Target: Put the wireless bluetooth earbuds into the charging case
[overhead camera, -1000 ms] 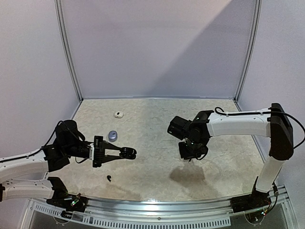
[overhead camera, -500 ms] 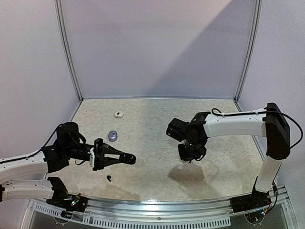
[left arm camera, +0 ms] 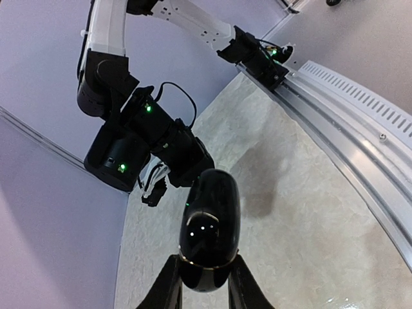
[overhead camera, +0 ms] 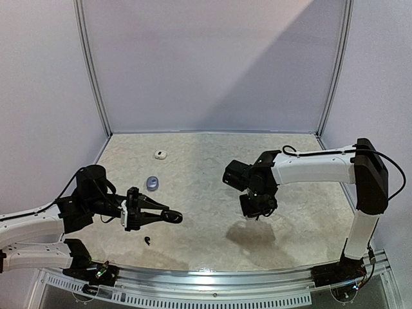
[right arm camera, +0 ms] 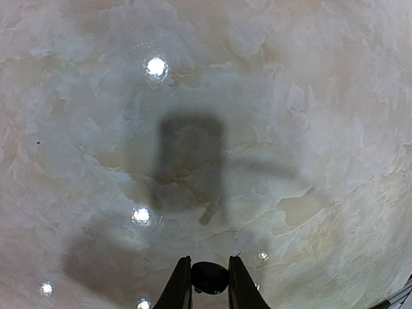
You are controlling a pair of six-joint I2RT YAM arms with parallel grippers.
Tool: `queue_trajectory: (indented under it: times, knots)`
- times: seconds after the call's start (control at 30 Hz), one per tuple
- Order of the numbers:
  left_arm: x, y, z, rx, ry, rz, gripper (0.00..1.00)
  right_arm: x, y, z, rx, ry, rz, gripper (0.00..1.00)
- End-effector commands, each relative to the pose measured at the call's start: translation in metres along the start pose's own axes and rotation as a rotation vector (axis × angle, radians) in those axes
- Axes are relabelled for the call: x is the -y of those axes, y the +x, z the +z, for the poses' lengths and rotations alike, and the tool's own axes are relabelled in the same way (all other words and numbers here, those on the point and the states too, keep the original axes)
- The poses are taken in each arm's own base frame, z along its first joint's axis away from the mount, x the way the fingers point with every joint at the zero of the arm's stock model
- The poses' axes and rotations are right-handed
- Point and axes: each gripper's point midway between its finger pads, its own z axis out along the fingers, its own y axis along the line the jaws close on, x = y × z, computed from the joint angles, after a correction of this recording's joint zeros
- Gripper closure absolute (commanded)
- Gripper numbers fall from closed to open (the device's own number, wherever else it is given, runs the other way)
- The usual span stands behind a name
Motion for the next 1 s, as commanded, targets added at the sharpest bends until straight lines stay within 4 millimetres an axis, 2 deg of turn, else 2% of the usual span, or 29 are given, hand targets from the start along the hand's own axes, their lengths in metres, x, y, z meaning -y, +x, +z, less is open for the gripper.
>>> queue_trajectory:
  times: [0.0, 0.17, 0.27, 0.33, 0.43, 0.5, 0.6, 0.83, 0.97]
  knots:
    - [0.003, -0.002, 0.001, 0.002, 0.014, -0.106, 1.0, 0.001, -0.011, -0.004, 0.023, 0.014, -0.003, 1.0]
    - [-0.004, -0.002, 0.003, 0.0, 0.009, -0.393, 1.0, -0.002, -0.019, -0.014, 0.054, 0.0, -0.011, 1.0]
    - [-0.013, 0.01, 0.005, -0.038, -0.019, -0.58, 1.0, -0.003, -0.023, -0.016, 0.078, -0.017, -0.016, 1.0]
    - [-0.026, 0.021, 0.004, -0.056, -0.059, -0.729, 1.0, -0.003, -0.022, -0.014, 0.075, -0.012, -0.021, 1.0]
    - [-0.057, 0.04, 0.001, -0.046, -0.144, -0.995, 1.0, -0.002, -0.017, -0.008, 0.042, 0.004, -0.029, 1.0]
    - [-0.071, 0.046, -0.001, -0.01, -0.167, -1.115, 1.0, -0.005, -0.013, -0.002, 0.021, 0.002, -0.031, 1.0]
    - [-0.074, 0.04, 0.0, 0.027, -0.15, -1.105, 1.0, -0.013, -0.008, 0.008, -0.009, -0.019, -0.035, 1.0]
    - [-0.069, 0.045, 0.0, 0.004, -0.151, -1.155, 1.0, -0.029, 0.004, 0.028, -0.098, -0.043, -0.075, 1.0]
    - [-0.071, 0.045, 0.0, 0.003, -0.158, -1.139, 1.0, -0.034, 0.009, 0.034, -0.13, -0.055, -0.095, 0.94]
